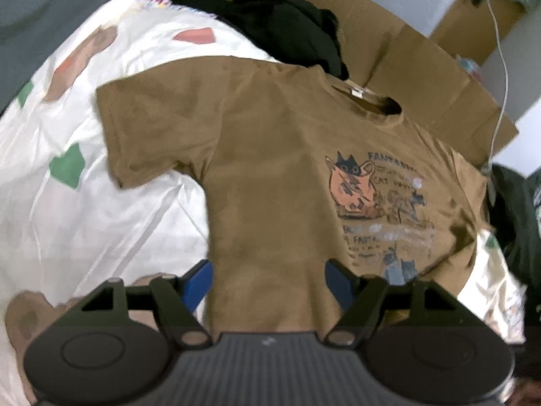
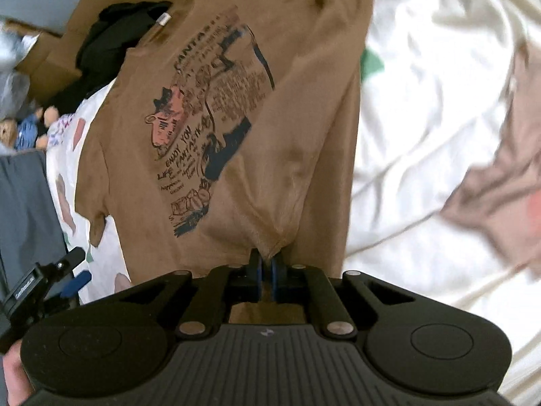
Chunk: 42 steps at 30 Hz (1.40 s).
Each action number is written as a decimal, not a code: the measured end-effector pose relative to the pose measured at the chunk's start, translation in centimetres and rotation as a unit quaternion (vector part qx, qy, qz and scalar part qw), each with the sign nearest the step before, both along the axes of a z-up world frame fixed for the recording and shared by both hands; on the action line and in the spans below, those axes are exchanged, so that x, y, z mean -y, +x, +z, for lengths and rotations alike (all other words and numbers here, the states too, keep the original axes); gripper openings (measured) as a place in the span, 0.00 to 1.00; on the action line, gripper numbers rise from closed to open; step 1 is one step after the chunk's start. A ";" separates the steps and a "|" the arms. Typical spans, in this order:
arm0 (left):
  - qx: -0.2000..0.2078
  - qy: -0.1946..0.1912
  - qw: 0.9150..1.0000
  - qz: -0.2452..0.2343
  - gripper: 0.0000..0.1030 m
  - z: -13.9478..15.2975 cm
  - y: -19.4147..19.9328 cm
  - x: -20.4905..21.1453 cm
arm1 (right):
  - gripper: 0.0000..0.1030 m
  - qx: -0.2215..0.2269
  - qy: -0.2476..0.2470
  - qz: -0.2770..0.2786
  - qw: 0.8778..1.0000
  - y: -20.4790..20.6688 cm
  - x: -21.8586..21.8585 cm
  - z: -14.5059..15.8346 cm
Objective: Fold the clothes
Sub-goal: 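Close the right gripper on the brown T-shirt's hem, then lift the hem with the right gripper while the left gripper moves toward the hem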
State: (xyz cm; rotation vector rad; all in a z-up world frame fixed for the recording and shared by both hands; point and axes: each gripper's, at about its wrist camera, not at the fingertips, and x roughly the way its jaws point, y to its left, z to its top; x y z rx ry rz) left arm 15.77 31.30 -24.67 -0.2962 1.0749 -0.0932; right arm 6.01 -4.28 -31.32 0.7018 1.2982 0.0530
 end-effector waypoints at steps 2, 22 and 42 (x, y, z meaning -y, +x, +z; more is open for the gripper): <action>0.001 -0.014 1.000 0.005 0.74 0.2 0.1 0.0 | 0.05 0.002 -0.016 0.024 1.000 0.1 0.4 0.8; -0.030 0.031 0.999 0.003 0.74 -0.7 -1.9 -2.3 | 0.05 -0.035 -0.123 0.283 0.951 -2.5 8.9 8.3; -0.072 0.057 0.995 -0.023 0.74 -1.9 -2.7 -1.3 | 0.05 -0.123 -0.114 0.385 0.907 -4.0 14.6 3.5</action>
